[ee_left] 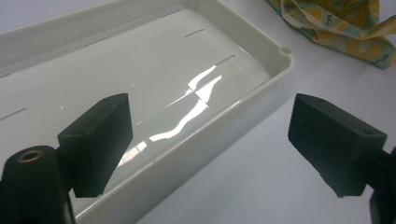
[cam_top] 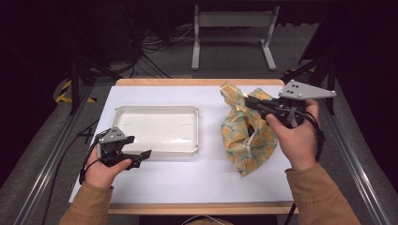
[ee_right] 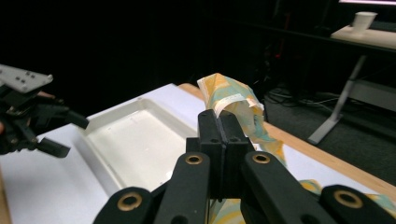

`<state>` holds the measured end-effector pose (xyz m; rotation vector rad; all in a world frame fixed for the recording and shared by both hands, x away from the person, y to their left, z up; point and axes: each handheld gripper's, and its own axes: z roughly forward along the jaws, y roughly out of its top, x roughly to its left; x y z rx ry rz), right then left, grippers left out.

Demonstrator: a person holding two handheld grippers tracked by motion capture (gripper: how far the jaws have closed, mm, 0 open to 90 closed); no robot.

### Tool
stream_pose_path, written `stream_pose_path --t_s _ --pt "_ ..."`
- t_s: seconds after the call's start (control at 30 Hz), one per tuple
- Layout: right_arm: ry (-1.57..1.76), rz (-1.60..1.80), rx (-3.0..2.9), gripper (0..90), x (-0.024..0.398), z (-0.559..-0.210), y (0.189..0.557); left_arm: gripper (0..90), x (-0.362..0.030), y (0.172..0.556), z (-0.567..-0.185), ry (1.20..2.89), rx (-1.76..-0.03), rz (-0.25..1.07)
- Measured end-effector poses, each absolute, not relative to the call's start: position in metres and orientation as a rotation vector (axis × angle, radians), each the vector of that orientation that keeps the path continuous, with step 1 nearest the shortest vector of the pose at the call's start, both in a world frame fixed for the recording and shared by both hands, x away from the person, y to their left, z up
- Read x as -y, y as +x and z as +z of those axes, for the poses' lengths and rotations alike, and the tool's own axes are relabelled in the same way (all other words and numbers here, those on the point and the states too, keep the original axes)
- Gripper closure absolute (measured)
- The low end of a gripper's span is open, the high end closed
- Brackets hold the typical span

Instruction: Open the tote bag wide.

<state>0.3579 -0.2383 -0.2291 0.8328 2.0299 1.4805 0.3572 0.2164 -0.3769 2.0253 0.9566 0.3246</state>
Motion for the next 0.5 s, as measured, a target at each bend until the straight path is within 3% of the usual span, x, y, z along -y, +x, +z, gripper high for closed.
stream_pose_path --t_s 0.5 --pt "1.006 1.427 -1.856 90.0 0.307 -0.232 0.345 14.2 -0.213 0.357 -0.378 2.035 -0.953 0.322"
